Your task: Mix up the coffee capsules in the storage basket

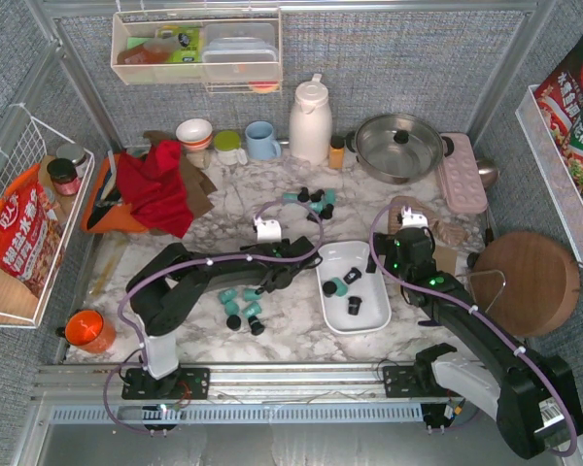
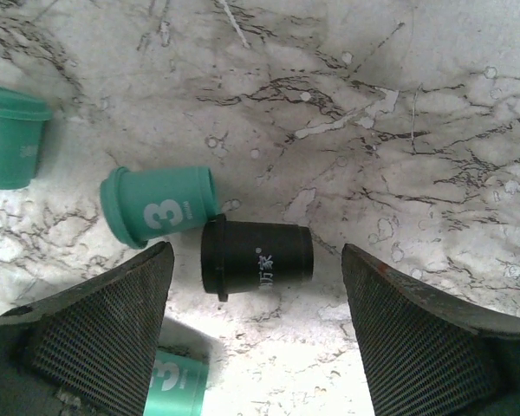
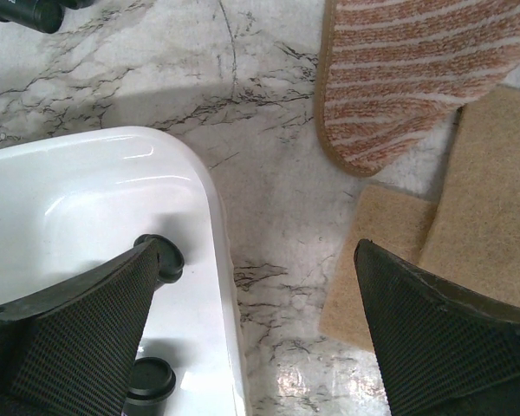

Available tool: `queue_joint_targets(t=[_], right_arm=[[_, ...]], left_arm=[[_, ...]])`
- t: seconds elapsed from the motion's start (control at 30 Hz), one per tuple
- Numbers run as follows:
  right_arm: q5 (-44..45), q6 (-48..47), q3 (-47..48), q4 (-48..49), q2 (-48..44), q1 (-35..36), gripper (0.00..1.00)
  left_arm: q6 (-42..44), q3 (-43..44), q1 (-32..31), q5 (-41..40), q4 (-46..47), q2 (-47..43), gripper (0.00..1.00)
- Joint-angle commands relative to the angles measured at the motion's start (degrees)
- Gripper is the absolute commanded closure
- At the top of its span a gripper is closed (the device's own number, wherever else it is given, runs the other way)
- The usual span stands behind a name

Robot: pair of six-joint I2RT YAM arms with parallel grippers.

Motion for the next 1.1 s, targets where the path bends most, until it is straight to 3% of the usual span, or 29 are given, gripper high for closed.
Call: queue_joint_targets(t=[0.0, 1.07], right_arm=[[-0.13, 0.63, 0.62, -0.19, -0.24, -0.02, 0.01], [-0.31, 0.72, 0.78, -0.17, 0.59, -0.03, 0.01]], left_arm=[[3.08, 0.12, 0.46, 1.85, 2.91, 1.05, 0.14], [5.41, -3.2, 1.91, 3.04, 4.35, -2.76, 0.39]])
